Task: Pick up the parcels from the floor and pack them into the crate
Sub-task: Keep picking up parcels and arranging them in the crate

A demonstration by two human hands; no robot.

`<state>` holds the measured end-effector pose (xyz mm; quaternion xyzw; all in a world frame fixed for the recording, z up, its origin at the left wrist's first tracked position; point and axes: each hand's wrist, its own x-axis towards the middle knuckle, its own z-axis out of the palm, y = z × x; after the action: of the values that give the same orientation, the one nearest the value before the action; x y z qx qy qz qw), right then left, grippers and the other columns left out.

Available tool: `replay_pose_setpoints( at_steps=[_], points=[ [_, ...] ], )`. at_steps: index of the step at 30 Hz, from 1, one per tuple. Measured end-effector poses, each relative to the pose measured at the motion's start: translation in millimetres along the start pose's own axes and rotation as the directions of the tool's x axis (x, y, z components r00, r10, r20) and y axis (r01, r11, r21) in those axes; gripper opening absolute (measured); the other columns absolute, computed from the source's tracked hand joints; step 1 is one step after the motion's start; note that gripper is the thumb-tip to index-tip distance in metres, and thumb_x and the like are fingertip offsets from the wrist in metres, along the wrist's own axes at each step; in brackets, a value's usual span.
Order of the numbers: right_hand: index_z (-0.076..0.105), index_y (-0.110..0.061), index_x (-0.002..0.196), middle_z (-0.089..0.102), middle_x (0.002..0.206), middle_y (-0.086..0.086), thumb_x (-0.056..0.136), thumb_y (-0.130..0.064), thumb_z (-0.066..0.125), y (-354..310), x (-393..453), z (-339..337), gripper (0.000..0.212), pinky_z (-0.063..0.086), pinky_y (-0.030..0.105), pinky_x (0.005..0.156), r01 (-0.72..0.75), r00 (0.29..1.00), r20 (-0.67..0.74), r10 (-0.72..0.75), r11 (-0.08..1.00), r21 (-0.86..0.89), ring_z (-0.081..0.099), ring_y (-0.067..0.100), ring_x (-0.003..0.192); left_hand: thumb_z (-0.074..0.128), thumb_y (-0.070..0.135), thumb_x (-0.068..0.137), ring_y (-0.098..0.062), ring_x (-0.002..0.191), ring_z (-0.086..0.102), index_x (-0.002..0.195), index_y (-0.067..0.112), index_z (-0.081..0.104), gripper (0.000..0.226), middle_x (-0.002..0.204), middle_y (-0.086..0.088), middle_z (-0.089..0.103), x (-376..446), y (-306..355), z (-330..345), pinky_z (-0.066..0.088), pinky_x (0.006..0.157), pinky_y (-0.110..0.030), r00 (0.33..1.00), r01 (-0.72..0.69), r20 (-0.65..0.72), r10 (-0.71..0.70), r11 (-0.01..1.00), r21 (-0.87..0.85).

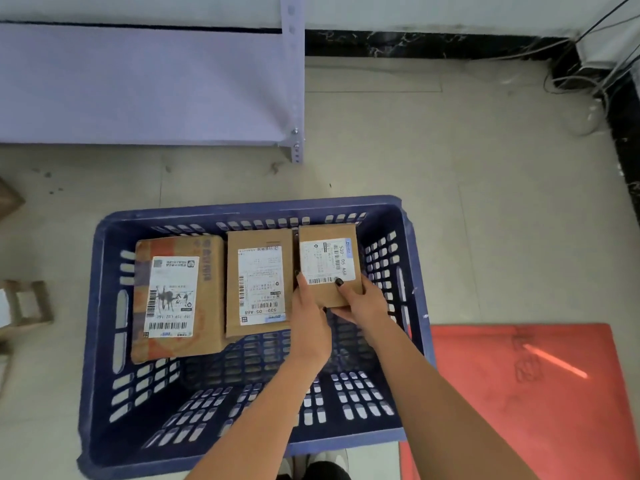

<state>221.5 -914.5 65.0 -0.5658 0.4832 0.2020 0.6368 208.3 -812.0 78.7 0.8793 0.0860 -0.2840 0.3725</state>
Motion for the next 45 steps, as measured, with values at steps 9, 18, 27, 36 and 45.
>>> replay_pose_setpoints(
  at_steps=[9,18,27,36,45],
  points=[
    [0.034,-0.015,0.141,0.052,0.133,0.014,0.091,-0.016,0.053,1,20,13,0.053,0.049,0.051,0.096,-0.028,0.998,-0.058,0.013,0.965,-0.26,0.053,0.033,0.118,0.042,-0.001,0.089,-0.029,0.118,0.051,0.138,0.005,0.032,0.05,0.133,-0.014,0.051,28,17,3,0.043,0.099,-0.04,0.971,0.212,-0.073,-0.227,0.963,-0.166],
    [0.02,-0.011,0.148,0.047,0.141,0.012,0.088,-0.022,0.059,-10,-7,8,0.073,0.041,0.042,0.106,-0.034,0.993,-0.118,-0.008,0.936,-0.351,0.047,0.03,0.127,0.052,0.006,0.086,-0.028,0.107,0.058,0.119,0.005,0.052,0.033,0.118,-0.012,0.061,19,40,-14,0.049,0.09,-0.041,0.951,0.255,-0.102,-0.291,0.93,-0.266],
    [0.033,-0.015,0.143,0.047,0.14,0.008,0.084,-0.02,0.068,-82,-103,14,0.069,0.036,0.028,0.088,0.04,0.996,-0.072,-0.06,0.968,-0.249,0.048,0.019,0.114,0.05,0.002,0.089,-0.031,0.122,0.05,0.145,0.015,0.024,0.062,0.14,-0.012,0.046,-10,102,-124,0.045,0.1,-0.039,0.987,0.144,-0.049,-0.153,0.979,-0.145],
    [0.026,-0.024,0.147,0.037,0.149,0.008,0.084,-0.024,0.067,-139,-256,47,0.075,0.036,0.031,0.1,0.192,0.979,0.124,-0.162,0.938,-0.288,0.04,0.024,0.133,0.047,0.004,0.091,-0.022,0.108,0.056,0.143,0.017,0.03,0.057,0.143,-0.01,0.043,-114,142,-241,0.042,0.077,-0.022,0.998,0.047,-0.045,-0.052,0.992,-0.116],
    [0.03,-0.02,0.145,0.037,0.149,0.01,0.085,-0.02,0.066,-112,-412,85,0.07,0.036,0.036,0.106,0.283,0.946,0.259,-0.193,0.881,-0.378,0.038,0.027,0.134,0.05,0.011,0.092,-0.028,0.113,0.056,0.136,0.017,0.041,0.046,0.132,-0.011,0.055,-272,92,-339,0.049,0.088,-0.033,0.982,0.083,-0.151,-0.114,0.977,-0.198]
  ],
)
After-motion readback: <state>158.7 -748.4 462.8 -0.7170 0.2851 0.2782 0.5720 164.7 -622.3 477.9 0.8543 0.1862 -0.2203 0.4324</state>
